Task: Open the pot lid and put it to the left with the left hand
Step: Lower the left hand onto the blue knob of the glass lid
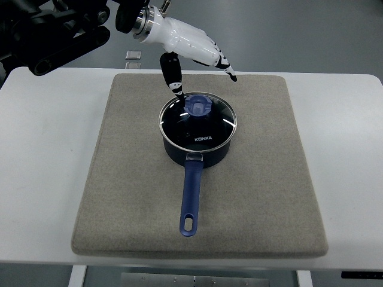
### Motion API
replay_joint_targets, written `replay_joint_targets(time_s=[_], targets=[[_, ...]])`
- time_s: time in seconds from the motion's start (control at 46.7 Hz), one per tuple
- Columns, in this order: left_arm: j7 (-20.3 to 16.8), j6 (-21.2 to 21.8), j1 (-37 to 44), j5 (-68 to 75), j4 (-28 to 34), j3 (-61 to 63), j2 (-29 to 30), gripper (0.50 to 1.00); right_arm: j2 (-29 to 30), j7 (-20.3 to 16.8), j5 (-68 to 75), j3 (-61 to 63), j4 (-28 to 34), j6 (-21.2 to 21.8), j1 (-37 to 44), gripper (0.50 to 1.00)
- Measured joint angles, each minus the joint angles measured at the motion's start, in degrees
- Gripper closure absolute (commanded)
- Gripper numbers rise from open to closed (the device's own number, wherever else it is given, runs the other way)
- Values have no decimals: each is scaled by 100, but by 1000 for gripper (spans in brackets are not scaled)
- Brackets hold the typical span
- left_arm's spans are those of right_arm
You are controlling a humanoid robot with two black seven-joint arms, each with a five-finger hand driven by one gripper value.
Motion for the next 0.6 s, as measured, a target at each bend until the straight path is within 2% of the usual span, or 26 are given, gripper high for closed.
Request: replay_joint_targets(time_s=[0.407, 0.599], targets=[[0, 24, 27, 6, -147, 92, 88, 549, 0, 0, 0, 0, 1, 0, 0, 583], [0, 14, -15, -7, -480, 310, 230, 551, 0, 0, 0, 0, 2, 0, 0, 583]])
